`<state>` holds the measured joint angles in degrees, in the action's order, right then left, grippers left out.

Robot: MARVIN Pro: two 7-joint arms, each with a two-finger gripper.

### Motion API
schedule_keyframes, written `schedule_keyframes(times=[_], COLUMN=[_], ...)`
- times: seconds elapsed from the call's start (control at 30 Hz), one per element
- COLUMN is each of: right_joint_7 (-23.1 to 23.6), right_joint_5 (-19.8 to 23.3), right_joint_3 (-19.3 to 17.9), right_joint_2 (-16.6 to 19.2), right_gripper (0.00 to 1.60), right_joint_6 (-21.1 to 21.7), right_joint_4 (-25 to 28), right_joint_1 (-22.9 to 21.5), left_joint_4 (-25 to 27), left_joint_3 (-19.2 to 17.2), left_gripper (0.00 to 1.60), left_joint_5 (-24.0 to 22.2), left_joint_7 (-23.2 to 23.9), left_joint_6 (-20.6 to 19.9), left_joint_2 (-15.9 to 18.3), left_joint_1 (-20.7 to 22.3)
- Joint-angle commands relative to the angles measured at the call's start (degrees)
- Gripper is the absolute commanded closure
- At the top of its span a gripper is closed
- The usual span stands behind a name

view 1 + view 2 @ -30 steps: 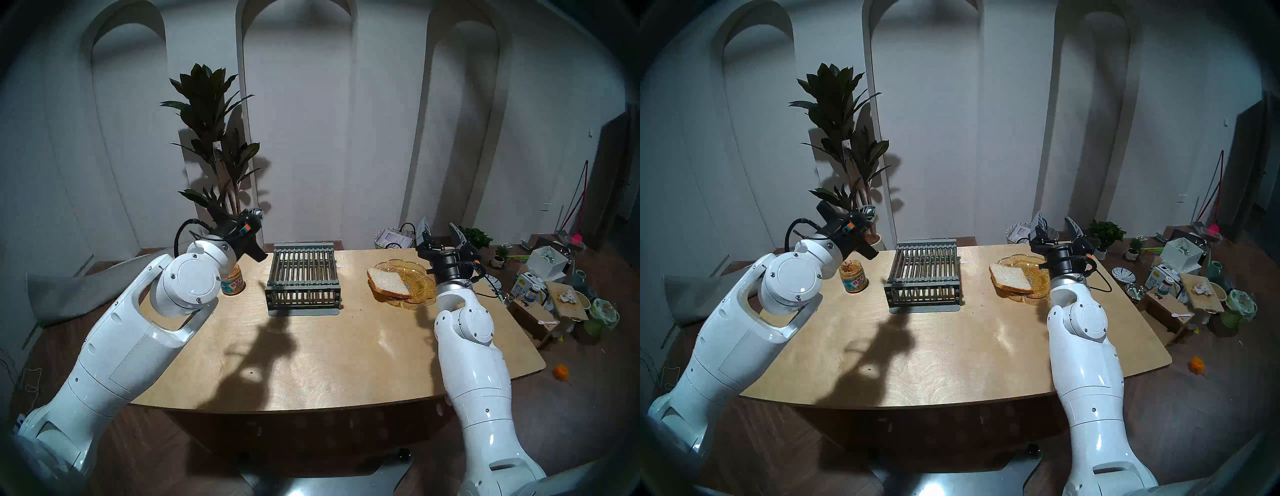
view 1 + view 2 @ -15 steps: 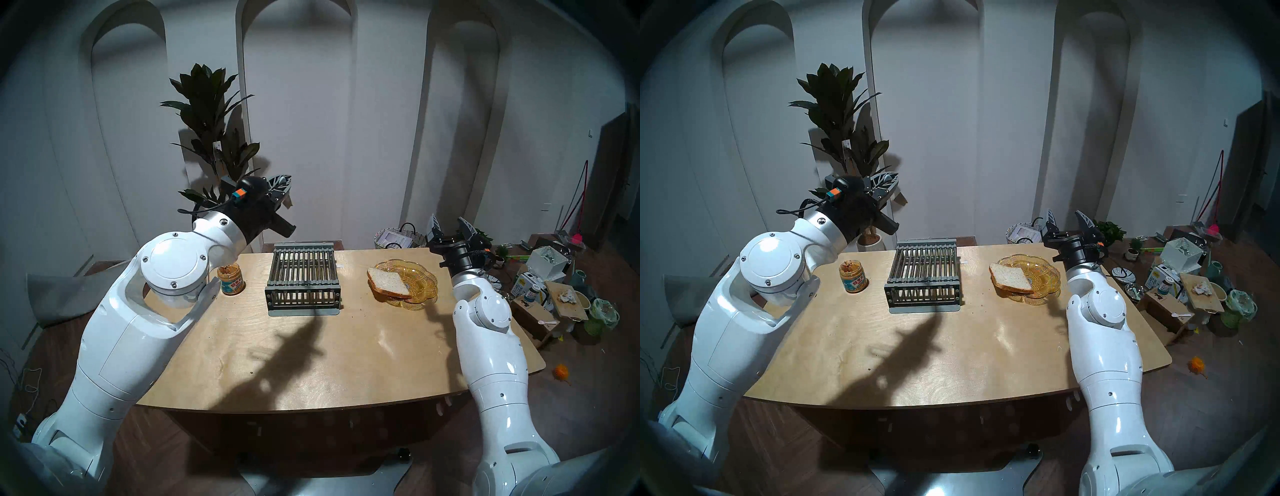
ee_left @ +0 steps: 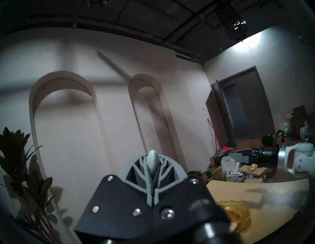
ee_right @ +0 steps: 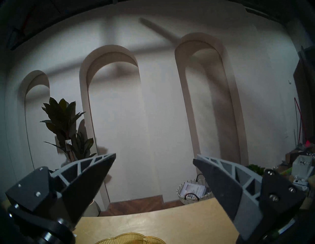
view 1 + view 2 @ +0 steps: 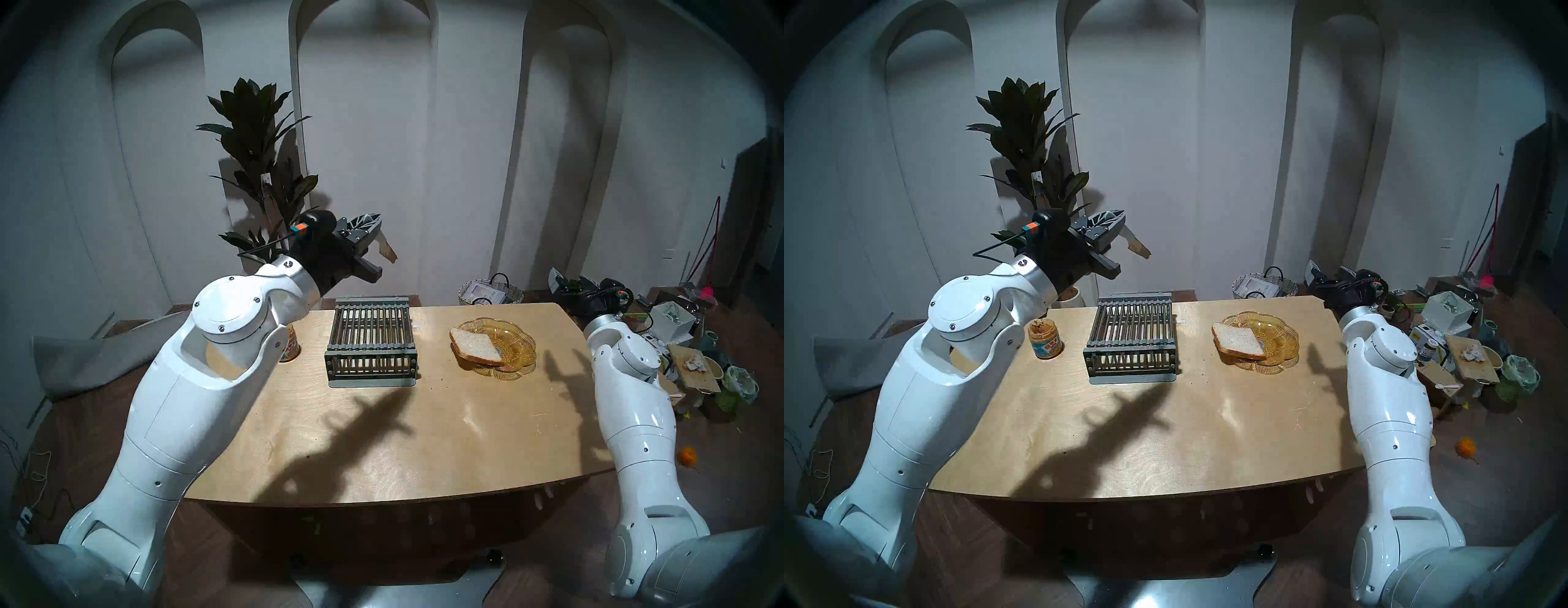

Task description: Spread peanut butter over the slice of bread with the knife

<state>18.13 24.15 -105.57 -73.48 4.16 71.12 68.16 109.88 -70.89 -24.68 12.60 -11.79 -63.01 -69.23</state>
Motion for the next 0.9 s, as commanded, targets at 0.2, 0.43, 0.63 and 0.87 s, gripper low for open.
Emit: schedule_keyframes(times=[0.2,0.43,0.63,0.87], right_joint_7=[1.1,8.2,14.3,21.1], right_joint_5=[5.4,8.5,9.7,9.7], right_joint_3=[-2.6,-2.5,-1.2,0.8], right_joint_2=[3.3,6.7,9.7,11.3], right_gripper=[0.00,0.00,0.00,0.00], right_joint_6=[14.3,22.0,25.5,23.7], right_joint_4=[-2.2,-4.5,-8.0,-15.5], right_joint_1=[0.6,0.6,-0.6,-3.9], left_joint_4=[-10.0,-16.5,-22.1,-26.8], left_joint_3=[2.5,3.6,4.7,4.8], left_gripper=[1.60,1.60,1.60,1.60], left_joint_5=[-9.2,-13.2,-15.6,-18.1], left_joint_7=[4.4,6.3,7.2,7.2], left_joint_6=[-0.3,-1.0,-1.7,-2.8], left_joint_2=[-9.5,-13.3,-15.6,-18.3], left_joint_1=[9.1,12.1,14.6,15.9])
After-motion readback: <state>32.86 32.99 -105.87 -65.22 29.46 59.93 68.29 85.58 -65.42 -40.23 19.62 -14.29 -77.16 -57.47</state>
